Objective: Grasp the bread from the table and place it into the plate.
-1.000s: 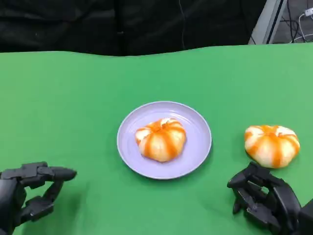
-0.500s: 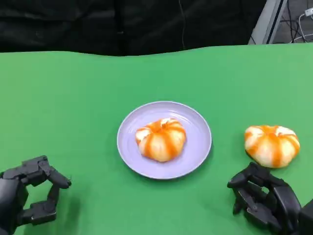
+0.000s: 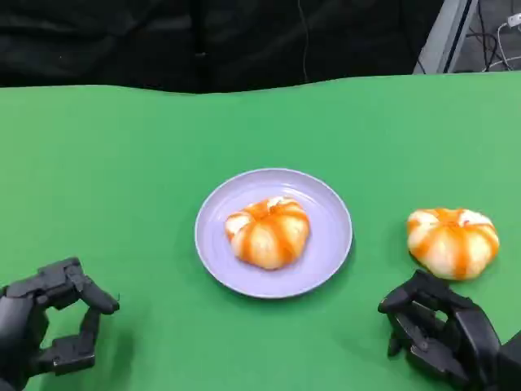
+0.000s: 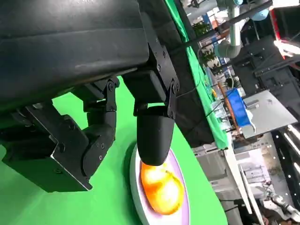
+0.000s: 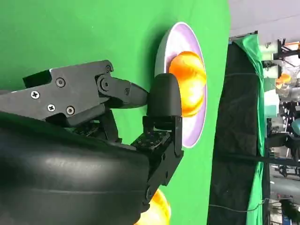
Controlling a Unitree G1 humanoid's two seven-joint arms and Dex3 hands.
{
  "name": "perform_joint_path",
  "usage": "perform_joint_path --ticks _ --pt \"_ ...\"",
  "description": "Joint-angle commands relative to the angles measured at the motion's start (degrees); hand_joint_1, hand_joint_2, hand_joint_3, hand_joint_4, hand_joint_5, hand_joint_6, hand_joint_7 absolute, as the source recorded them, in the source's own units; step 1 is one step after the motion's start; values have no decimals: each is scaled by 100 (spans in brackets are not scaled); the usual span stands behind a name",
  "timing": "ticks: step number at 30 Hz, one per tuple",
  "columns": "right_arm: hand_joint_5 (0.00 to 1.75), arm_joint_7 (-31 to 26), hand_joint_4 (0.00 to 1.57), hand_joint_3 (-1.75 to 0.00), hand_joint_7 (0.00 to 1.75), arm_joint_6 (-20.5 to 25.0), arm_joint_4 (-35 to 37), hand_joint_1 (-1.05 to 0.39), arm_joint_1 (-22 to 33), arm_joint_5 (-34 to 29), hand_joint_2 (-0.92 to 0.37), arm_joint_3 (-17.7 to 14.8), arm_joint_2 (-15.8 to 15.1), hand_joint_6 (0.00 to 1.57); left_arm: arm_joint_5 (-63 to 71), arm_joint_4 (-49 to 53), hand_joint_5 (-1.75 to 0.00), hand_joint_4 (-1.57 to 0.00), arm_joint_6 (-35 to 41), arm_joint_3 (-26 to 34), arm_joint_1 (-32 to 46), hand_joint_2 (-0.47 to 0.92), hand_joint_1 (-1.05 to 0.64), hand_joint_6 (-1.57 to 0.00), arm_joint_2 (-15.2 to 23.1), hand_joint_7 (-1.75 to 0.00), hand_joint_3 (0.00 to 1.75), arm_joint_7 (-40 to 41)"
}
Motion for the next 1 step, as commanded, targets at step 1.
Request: perform_joint_path --ticks 1 --pt "175 -12 73 -53 143 26 0 -30 88 48 -92 -59 -121 66 -22 -76 -162 -90 -24 12 39 48 15 -93 81 -136 130 22"
